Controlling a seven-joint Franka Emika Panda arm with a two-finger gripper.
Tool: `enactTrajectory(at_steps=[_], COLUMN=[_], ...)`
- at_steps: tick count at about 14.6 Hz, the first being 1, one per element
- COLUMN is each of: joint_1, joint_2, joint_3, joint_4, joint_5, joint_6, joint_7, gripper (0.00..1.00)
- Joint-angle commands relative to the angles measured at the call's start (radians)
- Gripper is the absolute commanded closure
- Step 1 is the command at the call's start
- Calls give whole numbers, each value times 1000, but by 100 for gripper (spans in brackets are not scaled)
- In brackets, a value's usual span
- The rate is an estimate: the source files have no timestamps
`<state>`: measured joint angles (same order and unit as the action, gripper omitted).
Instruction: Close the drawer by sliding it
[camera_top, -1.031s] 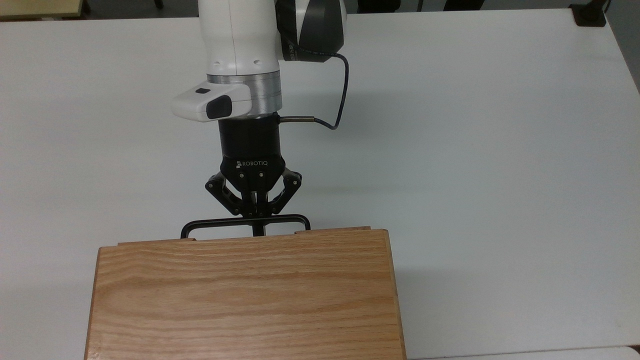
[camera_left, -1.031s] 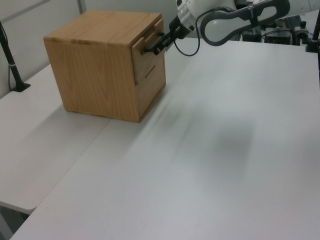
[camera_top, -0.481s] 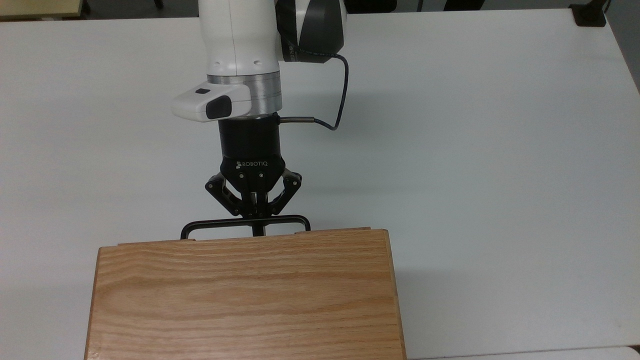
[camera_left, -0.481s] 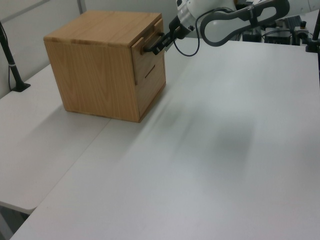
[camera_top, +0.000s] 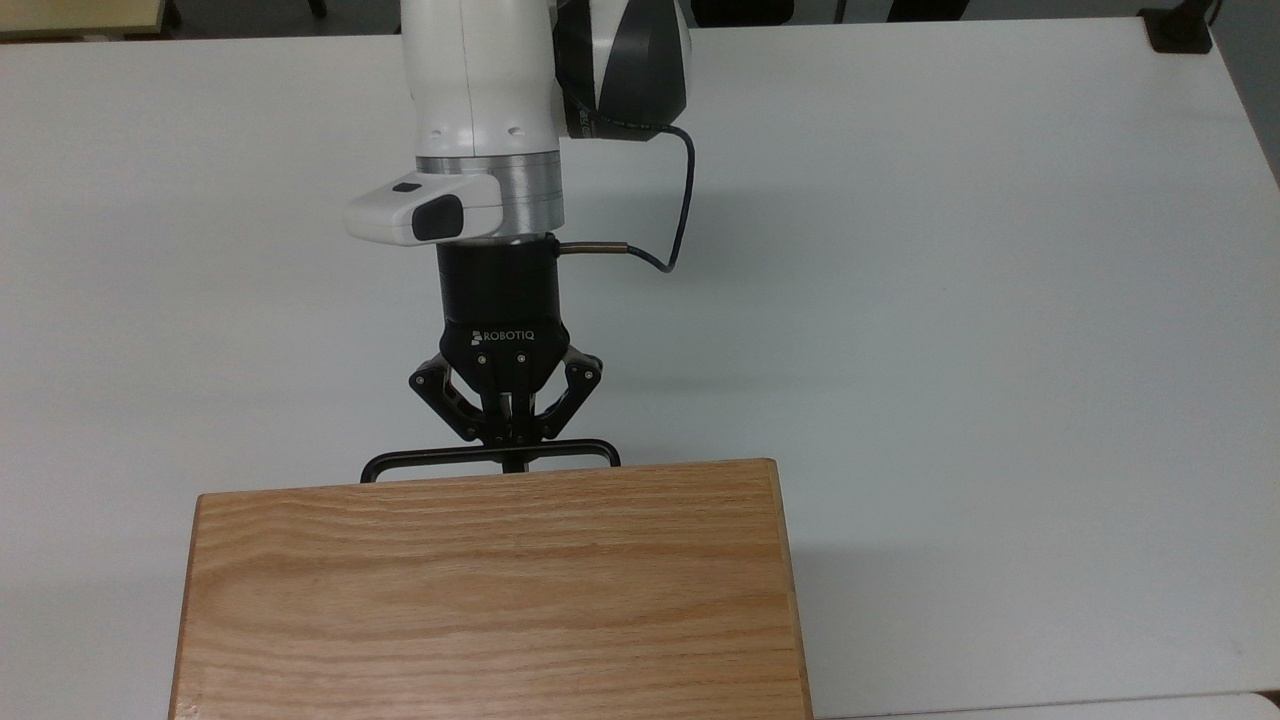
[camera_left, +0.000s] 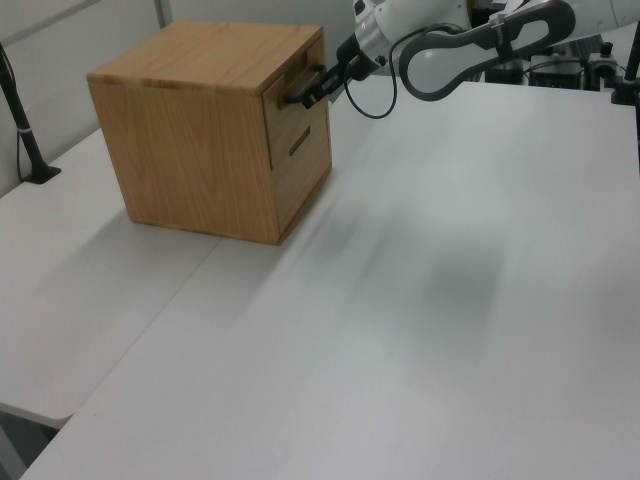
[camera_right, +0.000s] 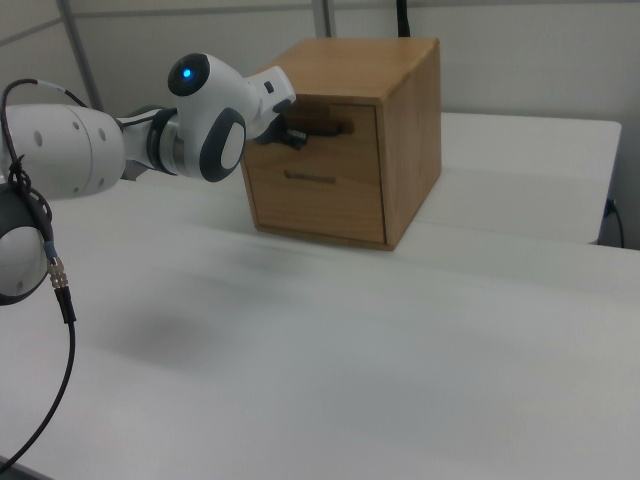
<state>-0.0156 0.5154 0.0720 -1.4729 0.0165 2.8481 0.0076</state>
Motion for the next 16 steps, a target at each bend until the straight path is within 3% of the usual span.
enactTrajectory(at_steps=[1,5,9,11,13,16], joint_1=[0,-3,-1,3,5,6], joint_2=[-35,-98,-239,-303,-366,-454], joint_3=[-4,-8,-9,-9,-9,-8], joint_4=[-70,-87,-109,-107,-107,-121], joint_5=[5,7,-1,-48,-70,-67], joint_6=[-30,-382,-804,-964,-1096,-1171], joint_7=[0,-31,-37,-32,-28,-25], gripper=[100,100,100,100,100,100])
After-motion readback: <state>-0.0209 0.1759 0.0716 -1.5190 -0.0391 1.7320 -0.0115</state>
